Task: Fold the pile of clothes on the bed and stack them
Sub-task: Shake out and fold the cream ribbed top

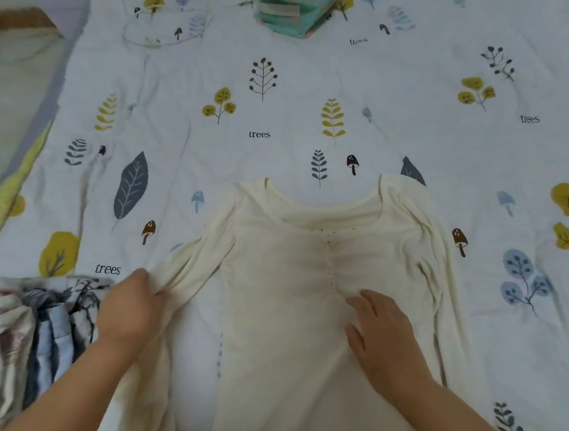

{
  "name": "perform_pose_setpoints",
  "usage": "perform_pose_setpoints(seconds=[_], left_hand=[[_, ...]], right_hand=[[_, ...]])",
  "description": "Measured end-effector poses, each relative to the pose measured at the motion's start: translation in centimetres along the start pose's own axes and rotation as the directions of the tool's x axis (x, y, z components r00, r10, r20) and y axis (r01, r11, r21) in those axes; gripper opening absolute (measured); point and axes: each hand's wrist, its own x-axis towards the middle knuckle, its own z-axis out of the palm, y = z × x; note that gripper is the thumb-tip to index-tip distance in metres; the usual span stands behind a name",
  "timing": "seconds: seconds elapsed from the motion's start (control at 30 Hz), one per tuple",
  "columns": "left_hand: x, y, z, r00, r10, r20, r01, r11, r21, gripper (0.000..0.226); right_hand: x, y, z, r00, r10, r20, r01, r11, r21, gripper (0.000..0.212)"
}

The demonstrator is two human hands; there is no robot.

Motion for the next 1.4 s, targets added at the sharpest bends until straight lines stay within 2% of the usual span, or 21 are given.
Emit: perform_pose_setpoints(seconds=[0.07, 0.13, 0.17, 0.23, 0.3, 0.33, 0.37, 0.4, 0.43, 0.5, 0.57, 0.67, 0.73, 0.8, 0.9, 1.0, 1.07, 1.13, 1.23, 1.3, 1.4], left_hand=[[-1.0, 2.1, -2.0, 0.989, 0.089, -0.121, -0.094, 0.995, -0.037, 0.028], [-2.7, 5.4, -3.7, 0.985, 0.142, -0.095, -0.155, 0.976, -0.150, 0.029], [-3.6, 7.2, -4.2, 0.984, 0.171, -0.058, -0.180, 0.956, -0.233, 0.029], [-5.8, 10.4, -4.6, 0.975, 0.210, 0.069, -0.151, 0.863, -0.481, 0.019], [-7.8, 13.1, -4.8, 0.898, 0.285, 0.335, 0.084, 0.636, -0.767, 0.023], [-8.4, 13.9, -4.6, 0.807, 0.363, 0.466, 0.234, 0.528, -0.817, 0.023], [-8.7, 14.4, -4.1, 0.724, 0.438, 0.533, 0.310, 0.484, -0.818, 0.020], [-8.5, 14.5, -3.5, 0.678, 0.493, 0.546, 0.298, 0.495, -0.816, 0.019], [-8.1, 14.4, -2.9, 0.683, 0.505, 0.528, 0.239, 0.528, -0.815, 0.018], [-6.5, 13.8, -1.4, 0.805, 0.428, 0.412, 0.041, 0.652, -0.757, 0.018], [-4.6, 12.4, 0.2, 0.909, 0.322, 0.264, -0.109, 0.797, -0.594, 0.014], [-2.3, 10.4, 2.3, 0.952, 0.276, 0.128, -0.212, 0.903, -0.374, 0.013], [-1.3, 10.0, 3.3, 0.949, 0.308, 0.069, -0.274, 0.913, -0.302, 0.013], [-0.4, 10.5, 4.1, 0.933, 0.359, 0.015, -0.347, 0.911, -0.224, 0.017], [0.7, 11.6, 5.0, 0.945, 0.327, -0.011, -0.326, 0.939, -0.106, 0.031], [1.7, 12.0, 5.7, 0.977, 0.183, 0.112, -0.176, 0.982, -0.065, 0.033], [2.4, 11.7, 5.8, 0.975, 0.159, 0.155, -0.147, 0.986, -0.083, 0.032], [3.4, 11.0, 5.3, 0.980, 0.141, 0.141, -0.123, 0.984, -0.126, 0.023], [4.8, 9.3, 4.3, 0.994, 0.078, 0.072, -0.065, 0.983, -0.172, 0.017], [5.4, 7.9, 3.9, 0.997, 0.036, 0.063, -0.026, 0.990, -0.141, 0.022], [4.9, 7.4, 3.8, 0.998, 0.054, 0.018, -0.053, 0.997, -0.059, 0.018]], right_hand=[[-0.4, -1.2, -0.1, 0.999, -0.047, 0.003, 0.046, 0.995, 0.089, 0.039], [-0.9, -3.1, -0.5, 0.999, -0.034, -0.011, 0.036, 0.950, 0.309, 0.029], [-1.2, -4.3, -0.9, 1.000, 0.004, 0.011, -0.009, 0.879, 0.476, 0.024], [-1.5, -6.3, -1.4, 0.986, 0.040, 0.161, -0.155, 0.568, 0.808, 0.023], [-1.6, -7.2, -1.6, 0.970, -0.062, 0.236, -0.217, 0.225, 0.950, 0.037], [-1.5, -7.2, -1.5, 0.969, -0.087, 0.231, -0.214, 0.170, 0.962, 0.047], [-1.4, -7.0, -1.5, 0.971, -0.072, 0.227, -0.216, 0.141, 0.966, 0.055], [-1.2, -6.6, -1.5, 0.969, 0.015, 0.247, -0.247, 0.147, 0.958, 0.057], [-0.9, -6.1, -1.5, 0.950, 0.155, 0.270, -0.294, 0.160, 0.942, 0.055], [-0.4, -4.5, -1.0, 0.871, 0.428, 0.239, -0.392, 0.315, 0.864, 0.052], [-0.3, -3.0, -0.3, 0.828, 0.546, 0.127, -0.476, 0.565, 0.674, 0.055], [-0.7, -2.7, 0.3, 0.893, 0.449, -0.042, -0.383, 0.803, 0.458, 0.051], [-0.8, -3.9, 1.0, 0.973, 0.230, -0.001, -0.215, 0.911, 0.353, 0.049], [-0.6, -5.7, 2.3, 0.992, 0.005, 0.125, -0.033, 0.974, 0.225, 0.054], [0.2, -8.3, 4.0, 0.945, -0.110, 0.307, 0.106, 0.994, 0.031, 0.057], [0.9, -9.0, 3.9, 0.927, -0.134, 0.349, 0.158, 0.987, -0.039, 0.033], [0.8, -8.8, 3.2, 0.923, -0.175, 0.342, 0.159, 0.985, 0.075, 0.024], [0.1, -8.0, 2.1, 0.941, -0.176, 0.289, 0.083, 0.948, 0.307, 0.019], [-1.0, -5.7, 0.2, 0.971, 0.008, 0.237, -0.140, 0.826, 0.546, 0.031], [-1.2, -3.4, -0.5, 0.954, 0.219, 0.207, -0.295, 0.816, 0.497, 0.042], [-1.2, 0.0, -0.5, 0.910, 0.395, 0.128, -0.415, 0.851, 0.322, 0.029]])
